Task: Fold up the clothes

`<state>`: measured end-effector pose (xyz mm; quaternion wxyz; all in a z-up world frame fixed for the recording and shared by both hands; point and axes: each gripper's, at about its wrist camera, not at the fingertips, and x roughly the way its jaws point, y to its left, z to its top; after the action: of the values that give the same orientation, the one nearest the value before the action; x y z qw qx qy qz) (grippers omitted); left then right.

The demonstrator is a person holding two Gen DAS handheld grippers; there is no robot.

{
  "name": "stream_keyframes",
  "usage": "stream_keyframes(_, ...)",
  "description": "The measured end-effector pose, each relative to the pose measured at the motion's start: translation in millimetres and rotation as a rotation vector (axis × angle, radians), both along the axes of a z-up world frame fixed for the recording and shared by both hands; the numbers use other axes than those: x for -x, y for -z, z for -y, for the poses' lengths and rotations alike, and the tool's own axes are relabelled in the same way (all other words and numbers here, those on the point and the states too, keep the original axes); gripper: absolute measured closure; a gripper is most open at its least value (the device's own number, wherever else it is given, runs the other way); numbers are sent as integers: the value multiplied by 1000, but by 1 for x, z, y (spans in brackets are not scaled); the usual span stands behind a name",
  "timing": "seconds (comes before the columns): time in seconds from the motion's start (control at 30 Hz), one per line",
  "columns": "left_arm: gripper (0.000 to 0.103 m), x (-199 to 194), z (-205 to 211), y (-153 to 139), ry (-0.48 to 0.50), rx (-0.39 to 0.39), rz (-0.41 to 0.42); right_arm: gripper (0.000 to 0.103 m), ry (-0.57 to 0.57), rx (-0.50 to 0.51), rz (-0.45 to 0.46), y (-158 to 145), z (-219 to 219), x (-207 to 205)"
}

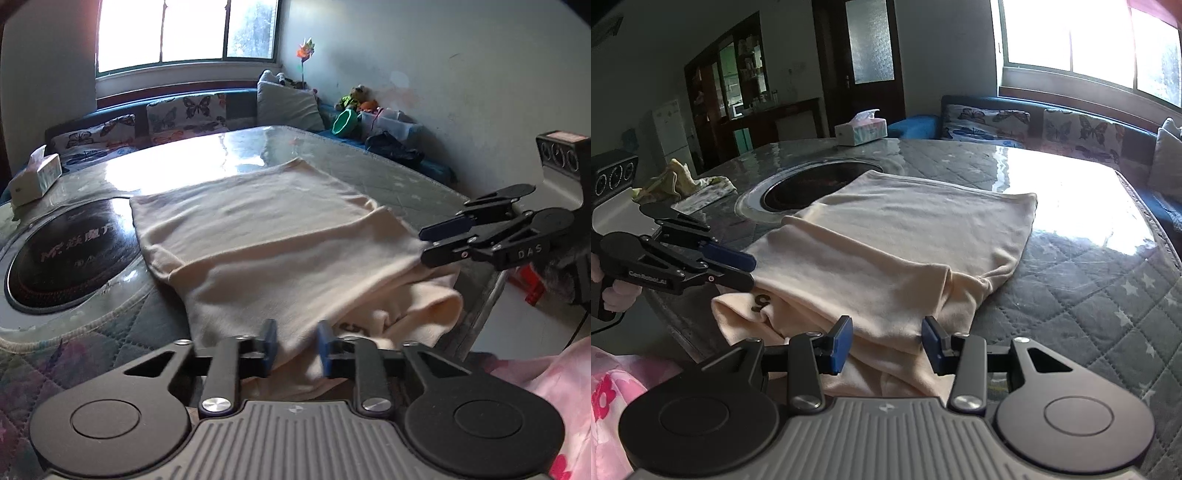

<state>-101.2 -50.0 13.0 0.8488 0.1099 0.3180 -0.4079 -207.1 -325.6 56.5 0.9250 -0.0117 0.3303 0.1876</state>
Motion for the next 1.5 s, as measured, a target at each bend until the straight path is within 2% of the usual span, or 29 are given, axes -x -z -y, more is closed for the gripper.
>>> stream_keyframes(0.17, 81, 5, -5, -4, 27, -14, 19, 61, -15, 27, -16, 1, -1, 1)
stream_keyframes(0.33, 60, 22, -11, -10, 108, -77, 108, 57, -74, 73, -5, -11, -4, 7)
stream_keyframes(0.57, 58, 45, 0, -3, 231, -142, 231, 51, -154, 147, -15, -12, -13, 16)
stream_keyframes(0.7, 58, 48, 10, 2, 271, -124, 262, 49, -174, 163, -4, -12, -16, 22)
stream_keyframes(0.77, 61, 49, 15, 4, 285, -117, 274, 47, -179, 169, -2, -12, -17, 24)
stream_keyframes(0.83, 75, 48, 18, 4, 287, -100, 280, 44, -187, 192, 5, -11, -18, 27)
stream_keyframes(0.93, 89, 41, 19, -1, 268, -65, 257, 40, -207, 224, 20, -11, -19, 30)
stream_keyframes(1.0, 91, 34, 19, -7, 244, -34, 242, 36, -221, 241, 32, -11, -20, 32)
stream_keyframes(1.27, 93, 1, 20, -24, 159, 65, 155, 36, -287, 294, 92, -2, -31, 26)
stream_keyframes(1.5, 93, -11, 18, -24, 140, 91, 103, 50, -292, 282, 111, 10, -37, 7)
